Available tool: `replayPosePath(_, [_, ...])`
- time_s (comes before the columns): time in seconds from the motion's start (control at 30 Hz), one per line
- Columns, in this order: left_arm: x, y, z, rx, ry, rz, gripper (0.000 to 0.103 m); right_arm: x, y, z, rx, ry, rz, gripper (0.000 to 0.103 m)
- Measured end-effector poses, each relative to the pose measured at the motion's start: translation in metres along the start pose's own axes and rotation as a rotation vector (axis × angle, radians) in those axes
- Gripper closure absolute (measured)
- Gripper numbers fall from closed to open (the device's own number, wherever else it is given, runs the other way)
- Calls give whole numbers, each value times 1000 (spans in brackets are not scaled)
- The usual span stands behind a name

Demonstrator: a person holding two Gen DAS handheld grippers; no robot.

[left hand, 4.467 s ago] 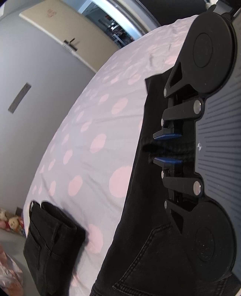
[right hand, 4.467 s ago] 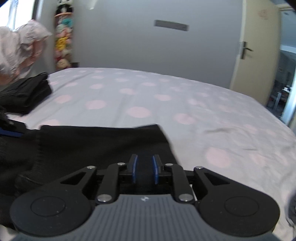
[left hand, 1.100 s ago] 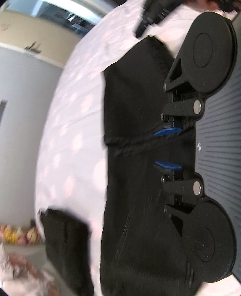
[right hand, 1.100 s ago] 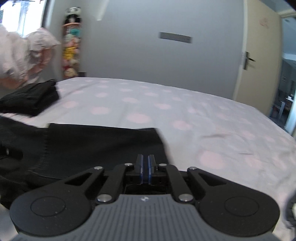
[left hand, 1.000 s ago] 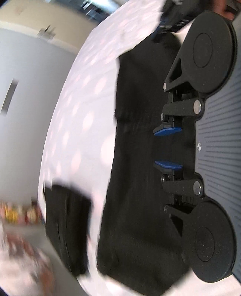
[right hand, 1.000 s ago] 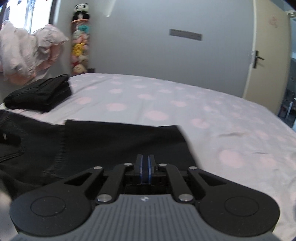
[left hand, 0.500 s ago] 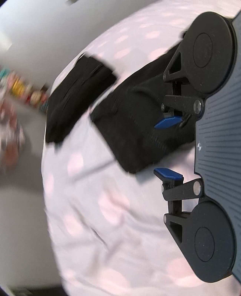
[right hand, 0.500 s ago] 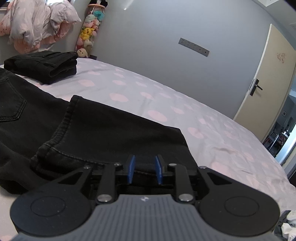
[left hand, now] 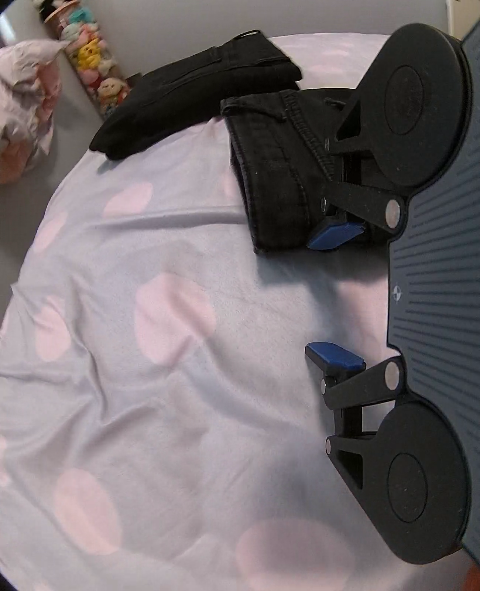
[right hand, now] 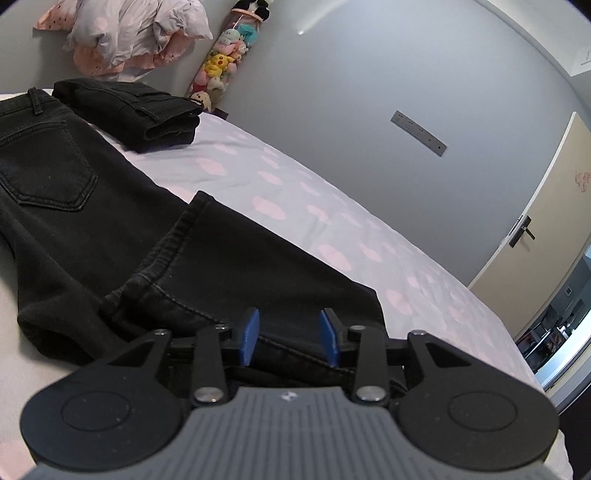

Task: Fold clothes
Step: 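Lift the hems with the left gripper and fold them toward the waistband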

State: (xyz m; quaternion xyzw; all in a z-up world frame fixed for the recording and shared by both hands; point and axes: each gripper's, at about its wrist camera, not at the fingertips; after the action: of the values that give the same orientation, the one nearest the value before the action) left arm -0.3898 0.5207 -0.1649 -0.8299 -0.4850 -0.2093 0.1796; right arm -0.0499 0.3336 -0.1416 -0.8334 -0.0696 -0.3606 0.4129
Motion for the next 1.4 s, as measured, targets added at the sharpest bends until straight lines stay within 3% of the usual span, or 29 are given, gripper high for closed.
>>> replayPosePath(0.23, [-19, -13, 6, -36, 85, -167, 38, 1, -4, -1, -8, 5, 12, 63])
replayPosePath(0.3, [-29, -14, -2, -67, 137, -213, 44, -1, -4, 0, -8, 1, 4, 63])
replayPosePath(0.4, [-47, -12, -14, -136, 260, -310, 44, -3, -3, 2, -8, -3, -6, 63])
replayPosePath(0.47, [-45, -11, -23, -114, 305, -289, 43, -4, -2, 4, -12, -8, -9, 63])
replayPosePath(0.53, [-33, -9, -29, -58, 335, -201, 38, -5, -2, 6, -17, -12, -11, 63])
replayPosePath(0.6, [-24, -6, -27, -54, 335, -157, 36, -7, -2, 7, -21, -17, -17, 63])
replayPosePath(0.77, [-3, 2, -1, -156, 325, -95, 34, -8, -2, 6, -16, -15, -21, 63])
replayPosePath(0.9, [8, 6, 7, -82, 238, -67, 32, -11, -1, 8, -26, -9, -29, 62])
replayPosePath(1.07, [4, 8, 21, -94, 188, -77, 33, -11, 0, 13, -33, 4, -25, 60])
replayPosePath(1.17, [10, 9, 19, -84, 196, -42, 53, -14, 1, 15, -37, 2, -37, 60])
replayPosePath(1.4, [12, 12, 11, -68, 209, -18, 73, -14, 2, 15, -32, 4, -30, 59])
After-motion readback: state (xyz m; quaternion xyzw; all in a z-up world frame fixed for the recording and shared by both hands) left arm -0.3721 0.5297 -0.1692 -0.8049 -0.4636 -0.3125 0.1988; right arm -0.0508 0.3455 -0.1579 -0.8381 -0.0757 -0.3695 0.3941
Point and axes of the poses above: each gripper's, at about its wrist camera, not at the fingertips, and z roughly the way its jaws point, x to its right, y to its underside, and after that the axes turned 13 degrees about -z, right-handed
